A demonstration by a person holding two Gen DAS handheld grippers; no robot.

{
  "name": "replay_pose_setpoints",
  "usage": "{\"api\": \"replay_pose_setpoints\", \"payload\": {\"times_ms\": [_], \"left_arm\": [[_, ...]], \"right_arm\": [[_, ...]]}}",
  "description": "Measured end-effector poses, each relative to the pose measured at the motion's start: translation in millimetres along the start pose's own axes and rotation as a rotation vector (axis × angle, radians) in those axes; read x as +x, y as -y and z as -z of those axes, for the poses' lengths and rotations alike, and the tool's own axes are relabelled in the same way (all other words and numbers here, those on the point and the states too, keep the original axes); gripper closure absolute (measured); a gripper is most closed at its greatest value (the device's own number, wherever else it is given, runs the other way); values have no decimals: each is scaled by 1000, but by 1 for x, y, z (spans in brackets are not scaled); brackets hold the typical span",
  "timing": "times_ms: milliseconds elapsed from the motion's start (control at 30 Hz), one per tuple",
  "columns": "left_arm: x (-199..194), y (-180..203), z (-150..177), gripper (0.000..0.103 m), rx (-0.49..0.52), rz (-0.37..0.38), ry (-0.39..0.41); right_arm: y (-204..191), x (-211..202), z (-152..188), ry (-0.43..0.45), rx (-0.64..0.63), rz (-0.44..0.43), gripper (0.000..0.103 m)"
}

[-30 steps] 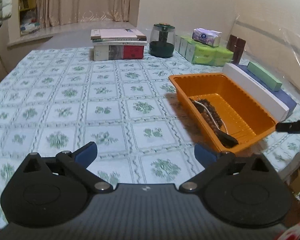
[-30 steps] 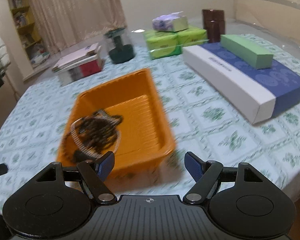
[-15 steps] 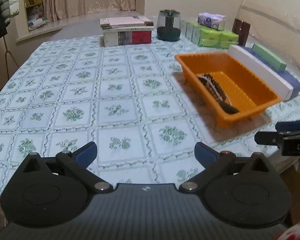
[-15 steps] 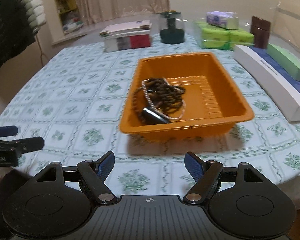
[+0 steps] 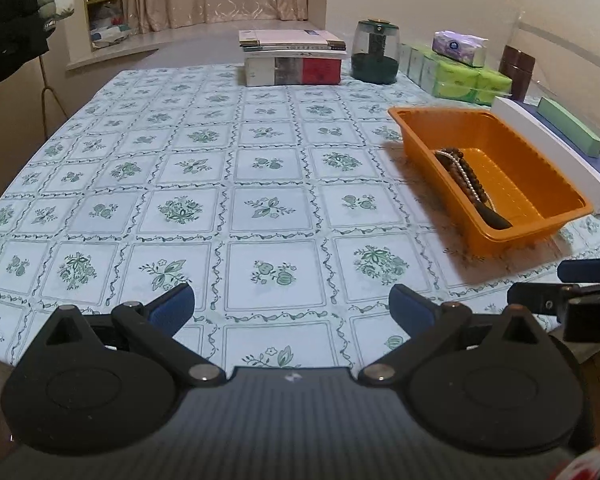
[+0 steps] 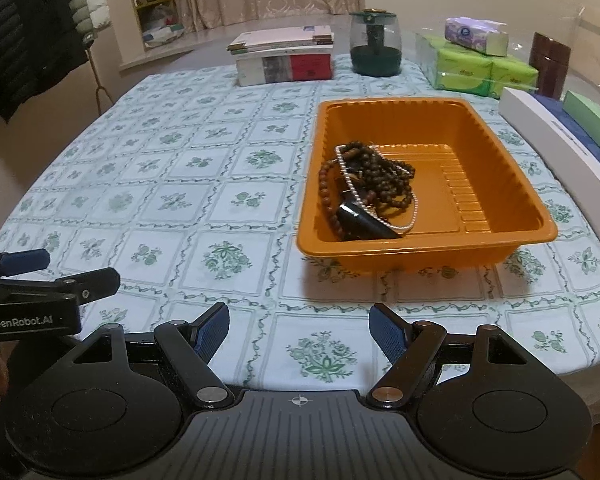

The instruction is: Organize jewelry

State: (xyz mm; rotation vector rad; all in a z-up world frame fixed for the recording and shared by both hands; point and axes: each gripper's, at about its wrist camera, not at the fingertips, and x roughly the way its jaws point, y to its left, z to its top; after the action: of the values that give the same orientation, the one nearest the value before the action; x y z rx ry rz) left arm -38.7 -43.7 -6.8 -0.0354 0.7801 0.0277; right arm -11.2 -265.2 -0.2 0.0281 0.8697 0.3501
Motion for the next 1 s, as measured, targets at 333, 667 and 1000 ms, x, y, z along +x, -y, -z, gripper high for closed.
{"api": "replay_pose_setpoints", "payload": {"times_ms": [333, 667, 1000], "left_arm": [[2, 2, -1, 0, -1, 9, -6], [3, 1, -1, 0, -9, 10, -7], [1, 1, -3, 0, -12, 10, -2]], "right_arm": [[-4, 3, -3, 0, -12, -3, 26], [-6, 6, -4, -1, -21, -10, 26], [-7, 7, -4, -1, -25, -9, 26]]}}
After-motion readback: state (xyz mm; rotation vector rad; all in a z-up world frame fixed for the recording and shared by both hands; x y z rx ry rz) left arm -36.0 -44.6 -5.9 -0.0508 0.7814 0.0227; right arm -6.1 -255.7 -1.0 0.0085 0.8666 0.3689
